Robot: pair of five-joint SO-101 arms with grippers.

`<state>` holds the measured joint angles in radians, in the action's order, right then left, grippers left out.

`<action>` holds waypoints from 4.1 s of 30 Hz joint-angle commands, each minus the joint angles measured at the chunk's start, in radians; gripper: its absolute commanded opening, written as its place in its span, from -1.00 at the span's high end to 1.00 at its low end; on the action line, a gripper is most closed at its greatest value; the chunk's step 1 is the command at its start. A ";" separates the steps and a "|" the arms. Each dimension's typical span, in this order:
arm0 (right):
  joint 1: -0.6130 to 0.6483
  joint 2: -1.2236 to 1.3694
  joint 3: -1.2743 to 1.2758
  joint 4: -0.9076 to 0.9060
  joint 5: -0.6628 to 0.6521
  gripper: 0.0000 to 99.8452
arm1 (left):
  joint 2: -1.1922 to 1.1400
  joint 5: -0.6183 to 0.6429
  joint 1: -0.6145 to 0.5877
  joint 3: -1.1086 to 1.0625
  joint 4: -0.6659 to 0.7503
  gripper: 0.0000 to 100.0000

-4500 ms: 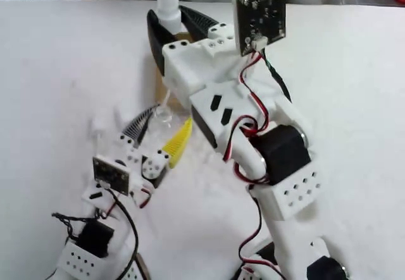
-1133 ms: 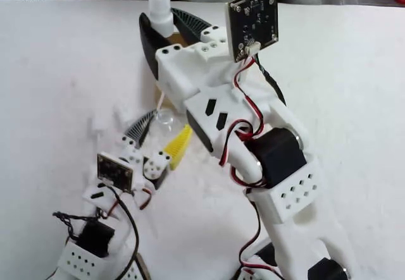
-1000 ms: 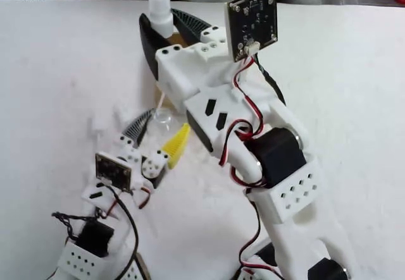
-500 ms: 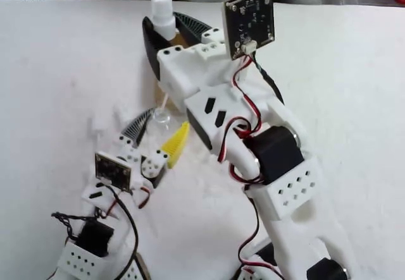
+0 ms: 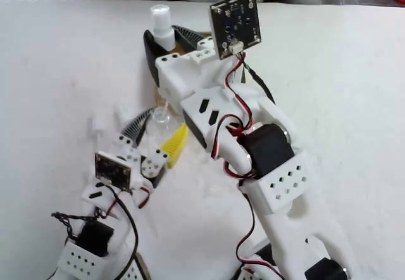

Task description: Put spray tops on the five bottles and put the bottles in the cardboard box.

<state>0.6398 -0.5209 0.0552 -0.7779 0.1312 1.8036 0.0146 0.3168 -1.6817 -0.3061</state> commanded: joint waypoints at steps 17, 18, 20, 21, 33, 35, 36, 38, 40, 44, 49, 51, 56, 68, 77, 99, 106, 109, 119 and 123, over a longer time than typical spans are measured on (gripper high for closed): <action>0.096 -0.289 0.391 0.151 -0.002 0.97 | 0.016 -0.009 -0.008 0.018 -0.002 0.78; 0.097 -0.306 0.420 0.157 -0.002 0.97 | 0.016 -0.009 -0.008 0.018 -0.002 0.78; 0.097 -0.337 0.473 0.174 -0.002 0.97 | 0.016 -0.009 -0.008 0.018 -0.002 0.78; 0.097 -0.352 0.497 0.183 -0.002 0.97 | 0.016 -0.009 -0.008 0.018 -0.002 0.78; 0.097 -0.483 0.763 0.321 0.000 0.97 | 0.016 -0.009 -0.008 0.018 0.000 0.78; 0.097 -0.493 0.790 0.346 0.000 0.97 | 0.016 -0.009 -0.008 0.018 0.000 0.78; 0.097 -0.496 0.801 0.355 0.000 0.97 | 0.016 -0.009 -0.008 0.018 0.000 0.78; 0.097 -0.496 0.818 0.374 0.000 0.97 | 0.016 -0.009 -0.008 0.018 0.000 0.78; 0.097 -0.496 0.829 0.386 0.000 0.97 | 0.016 -0.009 -0.008 0.018 0.000 0.78; 0.133 -0.496 0.833 0.384 0.000 0.96 | 0.016 -0.009 -0.010 0.018 0.000 0.78; 0.180 -0.490 0.833 0.383 0.000 0.91 | 0.016 -0.009 -0.010 0.018 0.002 0.78; 0.185 -0.489 0.833 0.378 0.000 0.79 | 0.016 -0.009 -0.019 0.018 0.003 0.78; 0.180 -0.490 0.833 0.344 0.000 0.61 | 0.016 -0.009 -0.039 0.018 0.005 0.78; 0.179 -0.498 0.640 0.249 0.000 0.60 | 0.016 -0.009 -0.039 0.018 0.005 0.78; 0.056 -0.498 0.408 0.054 0.000 0.60 | 0.016 -0.009 -0.041 0.018 0.005 0.78; -0.461 -0.036 0.506 -0.163 -0.008 0.60 | 0.013 0.118 -0.219 0.293 -0.239 0.83; -0.490 0.120 0.506 -0.050 -0.075 0.60 | -0.179 0.118 -0.223 0.414 -0.161 0.83; -0.484 0.154 0.506 0.012 -0.078 0.60 | -0.404 0.123 -0.225 0.537 -0.158 0.83; -0.450 0.357 0.457 0.203 -0.081 0.60 | -0.828 0.127 -0.255 0.675 -0.094 0.83; -0.458 0.478 0.367 0.203 -0.081 0.60 | -0.834 0.127 -0.262 0.585 0.052 0.83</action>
<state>0.1780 -0.0852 0.5171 -0.5953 0.0591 0.9751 0.1312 0.0637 -1.0848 -0.3567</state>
